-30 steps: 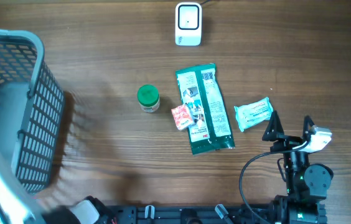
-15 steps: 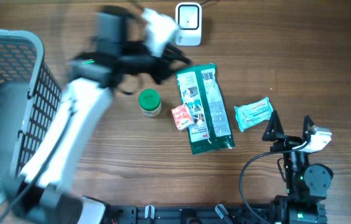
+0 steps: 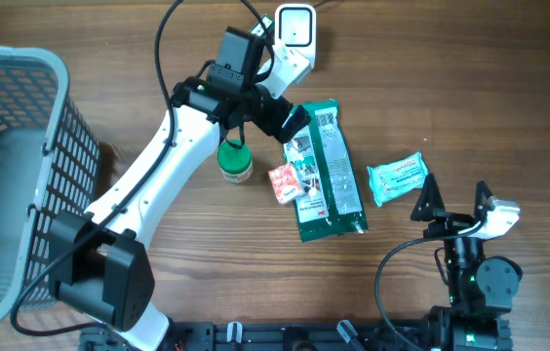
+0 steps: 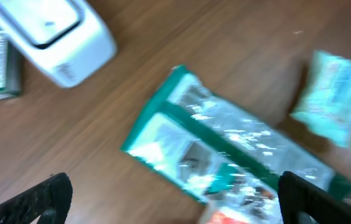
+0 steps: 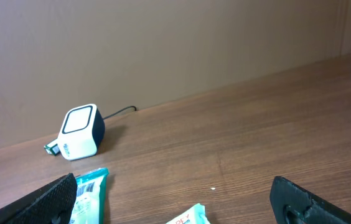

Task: Scan the item barcode
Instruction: 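Carry the medicine box past the scanner toward the mint-green packet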

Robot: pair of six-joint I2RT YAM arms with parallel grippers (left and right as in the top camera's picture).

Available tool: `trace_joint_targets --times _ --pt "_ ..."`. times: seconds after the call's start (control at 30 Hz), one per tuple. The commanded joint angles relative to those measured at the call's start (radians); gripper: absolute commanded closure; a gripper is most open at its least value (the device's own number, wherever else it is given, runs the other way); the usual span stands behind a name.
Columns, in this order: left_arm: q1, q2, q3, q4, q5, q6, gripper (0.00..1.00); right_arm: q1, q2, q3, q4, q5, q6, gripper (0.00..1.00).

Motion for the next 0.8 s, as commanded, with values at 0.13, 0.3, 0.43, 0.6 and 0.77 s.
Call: trace_joint_targets --times 0.13,0.3,0.43,0.6,0.77 --pt "0.180 0.027 0.006 0.206 -0.193 0.009 0.00 0.001 -0.004 -0.001 0.003 0.007 0.007 0.00" --pt "0.281 0.188 0.006 0.459 -0.051 0.010 0.00 0.001 -0.004 -0.001 0.003 0.007 0.007 0.00" --pt "0.275 0.343 0.006 0.674 -0.051 0.152 0.00 0.001 -0.004 -0.001 0.003 0.007 0.007 0.00" --pt "0.271 0.497 0.006 0.913 -0.042 0.213 0.00 0.001 -0.004 -0.001 0.003 0.006 0.007 0.00" --pt "0.271 0.585 0.006 1.048 0.026 0.215 0.00 0.001 -0.004 -0.001 0.003 0.007 0.007 0.00"
